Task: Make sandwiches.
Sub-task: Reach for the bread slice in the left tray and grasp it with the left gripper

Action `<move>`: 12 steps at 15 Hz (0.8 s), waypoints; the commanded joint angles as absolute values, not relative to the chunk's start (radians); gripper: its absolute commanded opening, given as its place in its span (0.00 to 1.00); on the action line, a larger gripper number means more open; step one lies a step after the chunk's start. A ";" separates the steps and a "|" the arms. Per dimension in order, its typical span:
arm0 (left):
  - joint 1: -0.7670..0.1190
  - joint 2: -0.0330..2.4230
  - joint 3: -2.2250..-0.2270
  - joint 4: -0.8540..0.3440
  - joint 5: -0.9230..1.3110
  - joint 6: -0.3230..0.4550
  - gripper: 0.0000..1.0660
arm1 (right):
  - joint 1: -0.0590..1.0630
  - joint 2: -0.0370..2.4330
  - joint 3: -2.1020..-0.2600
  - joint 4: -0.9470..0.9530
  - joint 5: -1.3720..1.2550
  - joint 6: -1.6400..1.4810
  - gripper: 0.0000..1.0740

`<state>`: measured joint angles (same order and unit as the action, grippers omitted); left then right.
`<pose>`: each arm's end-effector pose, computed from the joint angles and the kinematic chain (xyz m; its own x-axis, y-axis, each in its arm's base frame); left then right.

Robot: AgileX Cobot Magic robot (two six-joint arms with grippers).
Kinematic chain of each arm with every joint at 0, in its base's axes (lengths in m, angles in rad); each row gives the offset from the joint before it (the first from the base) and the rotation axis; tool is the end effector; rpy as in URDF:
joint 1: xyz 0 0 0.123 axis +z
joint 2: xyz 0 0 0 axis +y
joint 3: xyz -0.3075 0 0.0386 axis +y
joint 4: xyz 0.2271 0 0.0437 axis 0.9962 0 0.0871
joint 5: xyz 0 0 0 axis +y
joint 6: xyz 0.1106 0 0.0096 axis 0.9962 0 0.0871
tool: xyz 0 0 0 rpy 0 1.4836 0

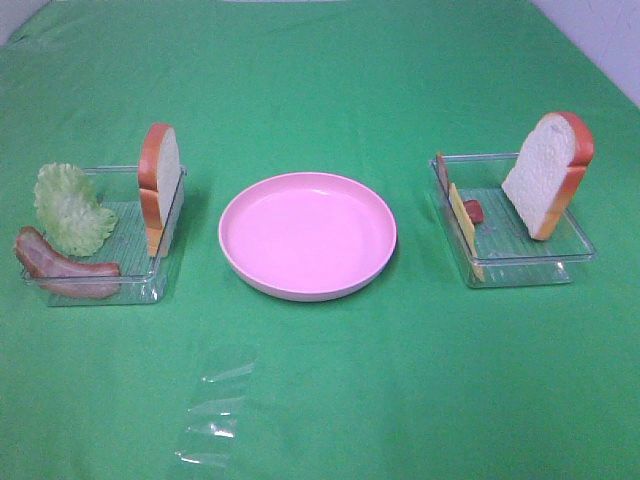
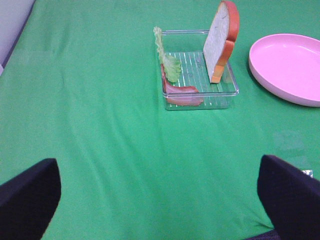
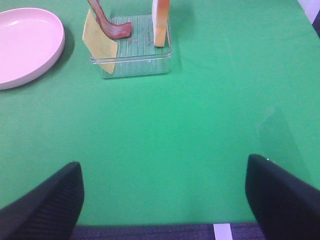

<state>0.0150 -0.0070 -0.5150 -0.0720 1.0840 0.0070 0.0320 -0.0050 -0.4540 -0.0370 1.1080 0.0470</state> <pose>-0.0340 -0.0076 0.2600 -0.4571 -0.0335 -0.8888 0.0294 0.9982 -0.0528 -0.0294 -0.0046 0.2407 -0.5321 0.0134 -0.8466 0.0122 0.9999 0.0082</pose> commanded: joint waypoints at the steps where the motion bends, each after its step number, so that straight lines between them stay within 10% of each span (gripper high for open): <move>1: 0.010 -0.010 -0.516 -0.068 1.078 0.000 0.96 | 0.032 -0.031 -0.452 -0.040 1.099 0.056 0.78; 12: 0.010 0.229 -0.629 -0.068 1.165 0.107 0.96 | 0.032 -0.031 -0.452 -0.040 1.099 0.056 0.78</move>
